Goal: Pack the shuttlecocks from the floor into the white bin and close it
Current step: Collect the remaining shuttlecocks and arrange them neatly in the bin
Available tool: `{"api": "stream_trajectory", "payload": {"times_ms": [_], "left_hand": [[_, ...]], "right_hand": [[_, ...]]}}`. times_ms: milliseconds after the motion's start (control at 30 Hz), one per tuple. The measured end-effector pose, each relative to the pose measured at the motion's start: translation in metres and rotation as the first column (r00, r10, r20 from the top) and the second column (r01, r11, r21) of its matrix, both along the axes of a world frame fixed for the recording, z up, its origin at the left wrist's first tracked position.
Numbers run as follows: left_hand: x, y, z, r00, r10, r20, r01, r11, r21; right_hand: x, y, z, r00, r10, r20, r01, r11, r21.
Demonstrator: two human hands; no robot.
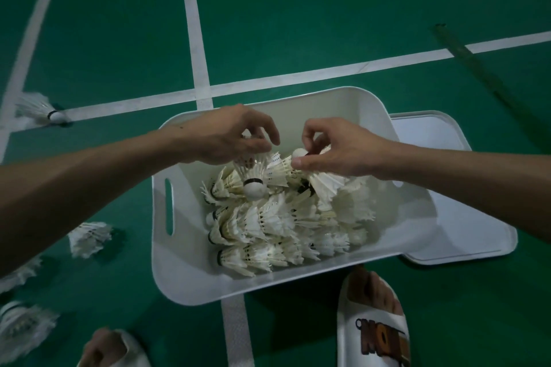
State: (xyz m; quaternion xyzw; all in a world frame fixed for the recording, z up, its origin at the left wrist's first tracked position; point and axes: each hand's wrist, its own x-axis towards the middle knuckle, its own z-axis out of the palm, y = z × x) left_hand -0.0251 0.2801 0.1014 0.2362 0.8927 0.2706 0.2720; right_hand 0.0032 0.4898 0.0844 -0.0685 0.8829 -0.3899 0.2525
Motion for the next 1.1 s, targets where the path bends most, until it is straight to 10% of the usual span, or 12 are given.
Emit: {"api": "stream_trajectory", "payload": {"times_ms": [467, 667, 1100], "left_hand": [[0.021, -0.046, 0.017, 0.950, 0.302, 0.084, -0.311, 0.938, 0.152], [0.034, -0.054, 0.017, 0.910, 0.413, 0.034, -0.411, 0.889, 0.202], [0.031, -0.054, 0.007, 0.907, 0.421, 0.019, -0.412, 0.876, 0.253]], "right_hand": [[0.023, -0.026, 0.010, 0.975, 0.110, 0.195, -0.102, 0.993, -0.053], [0.045, -0.046, 0.015, 0.913, 0.407, 0.012, -0.404, 0.901, 0.157], [0.077, -0.104, -0.017, 0.828, 0.555, -0.076, -0.518, 0.810, 0.276]]}}
